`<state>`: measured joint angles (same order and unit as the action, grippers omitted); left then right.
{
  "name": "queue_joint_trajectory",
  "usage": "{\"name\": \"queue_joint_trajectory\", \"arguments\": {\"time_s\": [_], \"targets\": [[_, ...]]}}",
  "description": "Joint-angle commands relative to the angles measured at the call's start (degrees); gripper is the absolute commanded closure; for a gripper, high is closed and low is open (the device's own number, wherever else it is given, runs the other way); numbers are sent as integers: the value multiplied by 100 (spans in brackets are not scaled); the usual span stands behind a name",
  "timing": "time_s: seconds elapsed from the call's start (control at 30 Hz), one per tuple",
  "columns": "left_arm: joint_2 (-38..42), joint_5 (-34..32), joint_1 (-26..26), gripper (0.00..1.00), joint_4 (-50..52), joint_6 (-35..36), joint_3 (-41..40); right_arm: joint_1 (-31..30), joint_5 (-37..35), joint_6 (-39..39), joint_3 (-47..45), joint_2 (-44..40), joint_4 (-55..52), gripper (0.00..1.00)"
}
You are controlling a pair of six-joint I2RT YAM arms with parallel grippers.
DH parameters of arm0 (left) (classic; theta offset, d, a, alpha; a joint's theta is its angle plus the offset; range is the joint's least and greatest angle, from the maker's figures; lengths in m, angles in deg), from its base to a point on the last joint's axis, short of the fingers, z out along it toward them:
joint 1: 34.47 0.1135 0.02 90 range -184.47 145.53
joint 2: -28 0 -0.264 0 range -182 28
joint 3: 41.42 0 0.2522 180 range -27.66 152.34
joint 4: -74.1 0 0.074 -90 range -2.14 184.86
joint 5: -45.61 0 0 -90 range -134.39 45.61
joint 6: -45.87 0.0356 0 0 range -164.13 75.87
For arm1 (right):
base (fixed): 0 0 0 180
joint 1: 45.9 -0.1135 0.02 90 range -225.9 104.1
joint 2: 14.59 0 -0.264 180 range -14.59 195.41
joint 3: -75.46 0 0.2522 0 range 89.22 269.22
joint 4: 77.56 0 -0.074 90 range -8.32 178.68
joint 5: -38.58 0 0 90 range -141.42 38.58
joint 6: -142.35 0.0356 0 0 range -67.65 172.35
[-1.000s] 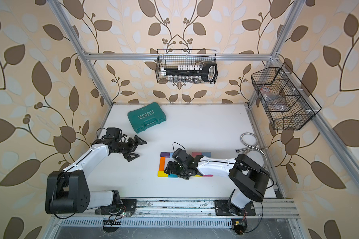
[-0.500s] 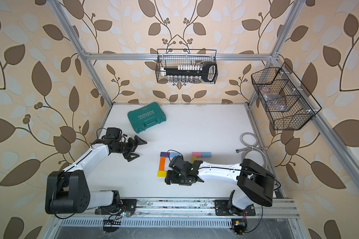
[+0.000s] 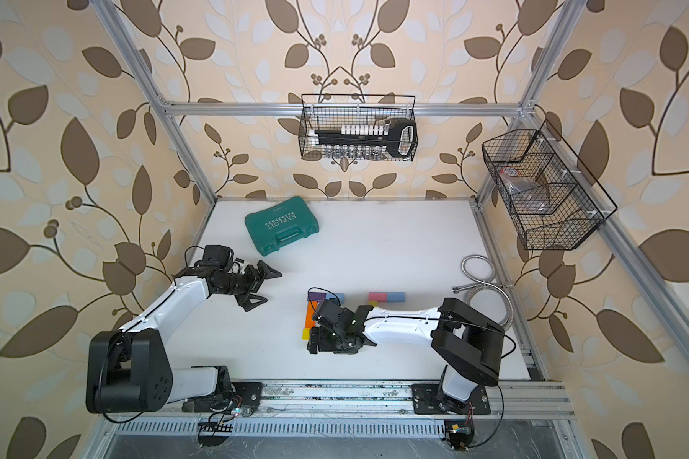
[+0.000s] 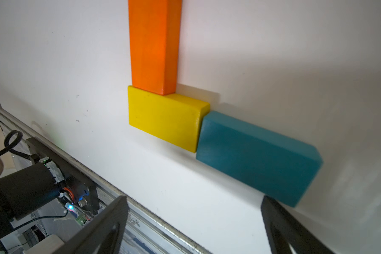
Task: Assemble the letter c with building blocks
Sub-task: Assemble the building block at the center of the board.
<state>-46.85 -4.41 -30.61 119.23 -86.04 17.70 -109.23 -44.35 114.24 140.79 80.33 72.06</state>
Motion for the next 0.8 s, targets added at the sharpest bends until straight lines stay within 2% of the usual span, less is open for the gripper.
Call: {"name": "queue_joint_trajectory", "arguments": {"time_s": [0.0,0.77], "targets": [[165,-61,65,1,44,69,131,-29,-4,-73,162,136,16,7],[164,-70,67,1,27,51,94,48,-4,-74,225,318,89,7]]}}
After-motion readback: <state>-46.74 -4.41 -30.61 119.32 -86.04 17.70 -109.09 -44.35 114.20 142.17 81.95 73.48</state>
